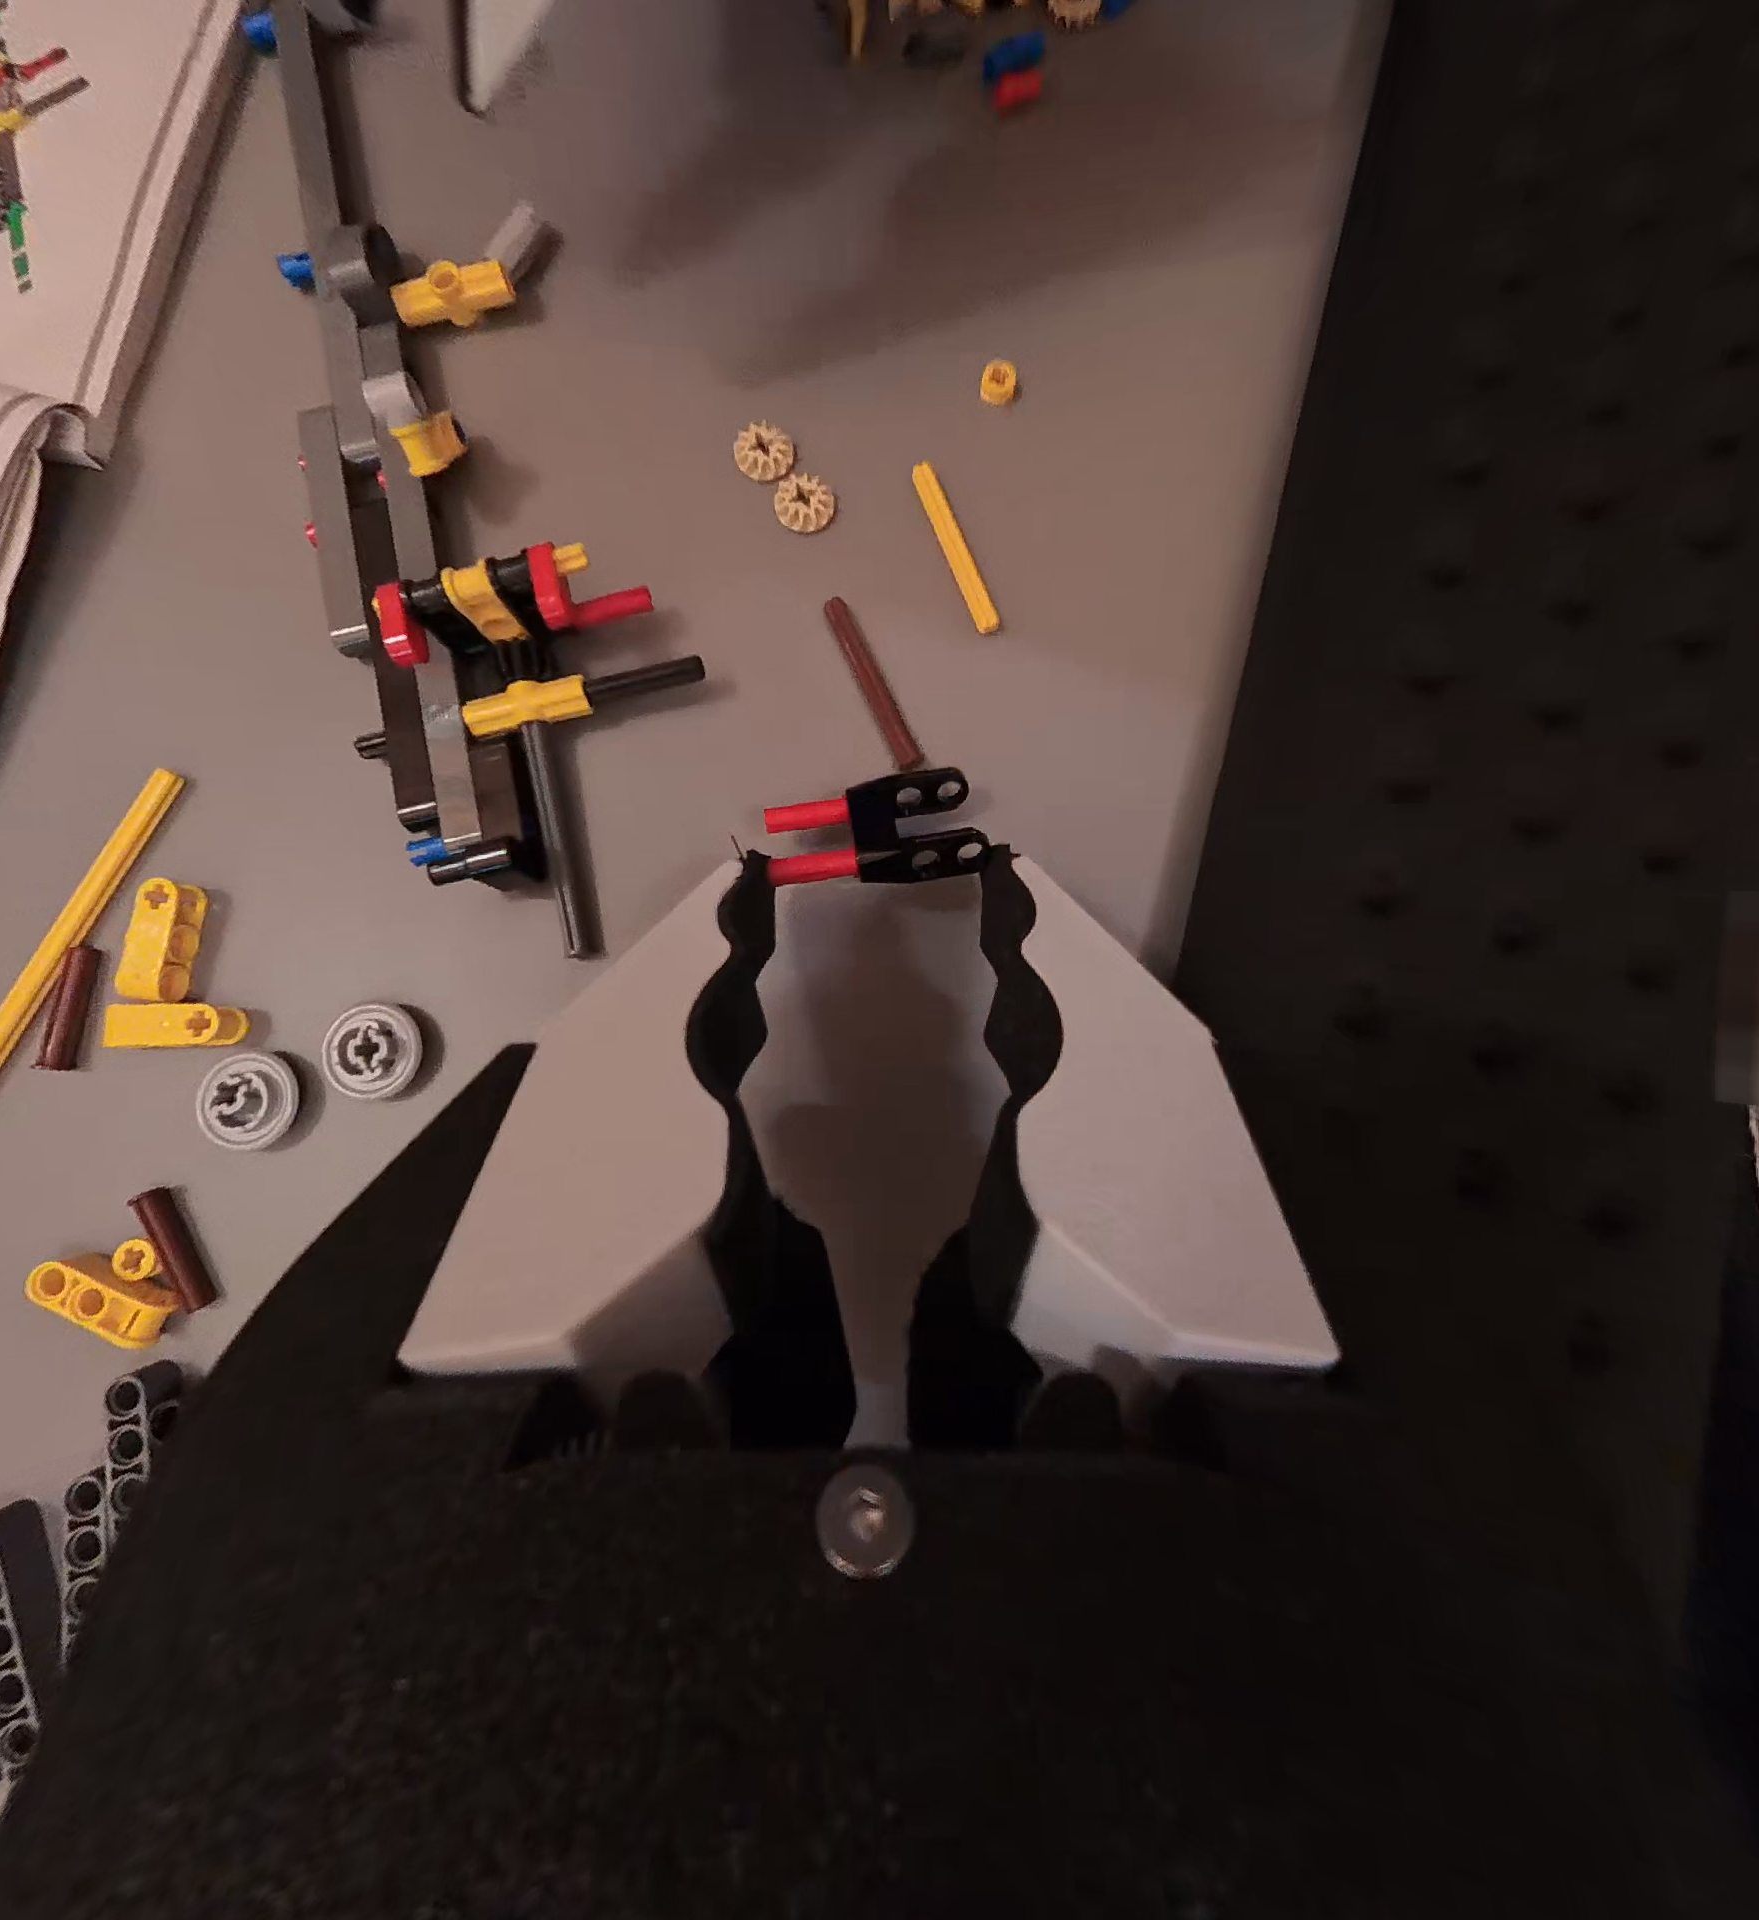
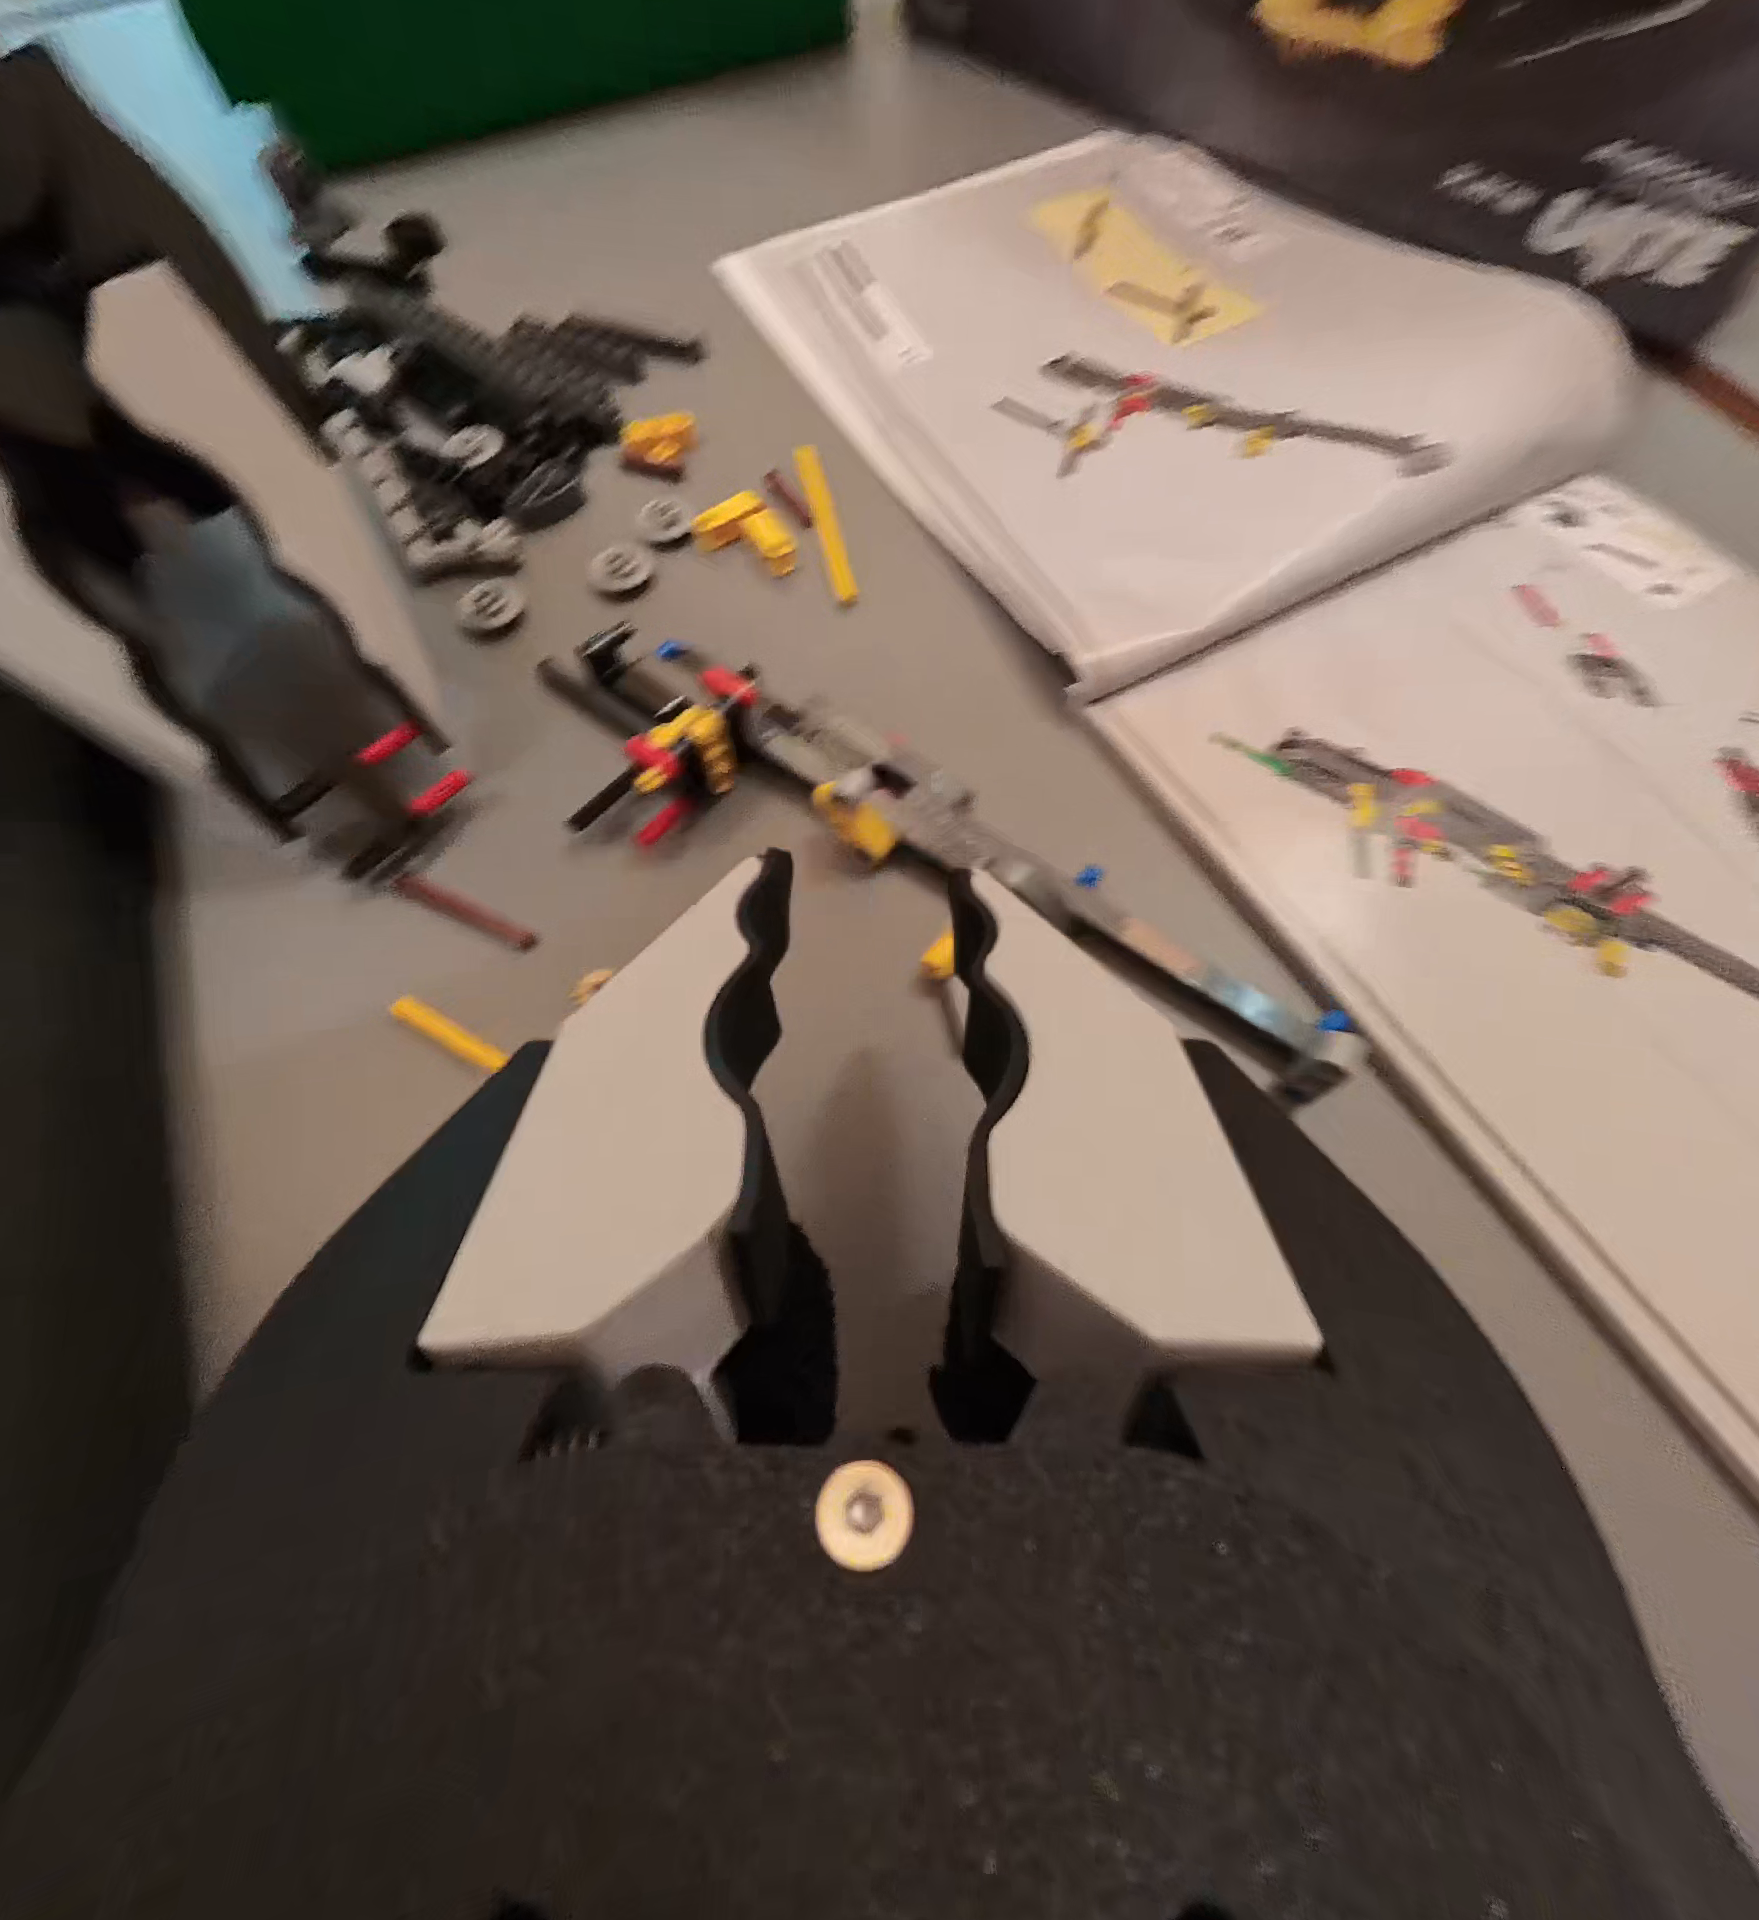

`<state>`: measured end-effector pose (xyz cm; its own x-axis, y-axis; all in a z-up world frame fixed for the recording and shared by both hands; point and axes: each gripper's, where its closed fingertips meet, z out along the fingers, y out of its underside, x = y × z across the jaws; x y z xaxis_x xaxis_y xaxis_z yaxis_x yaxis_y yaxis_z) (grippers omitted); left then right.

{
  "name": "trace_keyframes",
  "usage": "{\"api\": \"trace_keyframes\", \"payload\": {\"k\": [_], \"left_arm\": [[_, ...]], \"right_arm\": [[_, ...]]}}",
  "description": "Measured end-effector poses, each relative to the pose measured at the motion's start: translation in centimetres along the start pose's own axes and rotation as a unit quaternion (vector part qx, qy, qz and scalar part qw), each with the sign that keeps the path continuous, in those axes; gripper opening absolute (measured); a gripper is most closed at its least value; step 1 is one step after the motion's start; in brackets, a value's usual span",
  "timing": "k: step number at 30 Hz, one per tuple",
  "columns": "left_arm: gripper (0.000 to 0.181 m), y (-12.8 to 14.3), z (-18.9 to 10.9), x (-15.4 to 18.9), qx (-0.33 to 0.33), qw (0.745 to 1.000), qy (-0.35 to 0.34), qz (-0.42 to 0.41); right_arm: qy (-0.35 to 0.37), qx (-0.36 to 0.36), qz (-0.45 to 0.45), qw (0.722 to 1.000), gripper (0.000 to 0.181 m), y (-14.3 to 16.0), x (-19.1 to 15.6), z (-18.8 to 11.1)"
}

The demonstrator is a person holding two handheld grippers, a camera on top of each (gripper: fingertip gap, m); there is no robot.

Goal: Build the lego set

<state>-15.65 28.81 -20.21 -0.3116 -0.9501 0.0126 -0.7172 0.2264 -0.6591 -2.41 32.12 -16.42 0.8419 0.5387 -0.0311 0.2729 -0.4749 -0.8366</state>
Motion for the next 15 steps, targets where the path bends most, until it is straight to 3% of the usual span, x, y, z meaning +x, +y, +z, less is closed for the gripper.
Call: {"api": "trace_keyframes", "payload": {"k": [2,5,10,15], "left_arm": [[0.039,0.6,0.1,-0.4,-0.016,1.0,-0.012,0.011],[0.038,1.0,0.2,-0.5,-0.022,1.0,-0.012,0.009],[0.039,1.1,0.4,-0.5,-0.014,1.0,-0.012,-0.011],[0.04,1.0,0.3,-0.6,-0.014,1.0,-0.01,-0.022]], "right_arm": [[-0.015,-0.014,-0.015,1.0,0.03,0.1,-1.4,0.0],[0.034,-0.004,0.0,0.999,0.029,-0.3,-0.8,-0.6],[0.185,0.047,0.061,0.98,0.024,-0.1,4.1,-2.7],[0.235,0.078,0.11,0.962,0.025,-0.1,7.4,-4.8]]}}
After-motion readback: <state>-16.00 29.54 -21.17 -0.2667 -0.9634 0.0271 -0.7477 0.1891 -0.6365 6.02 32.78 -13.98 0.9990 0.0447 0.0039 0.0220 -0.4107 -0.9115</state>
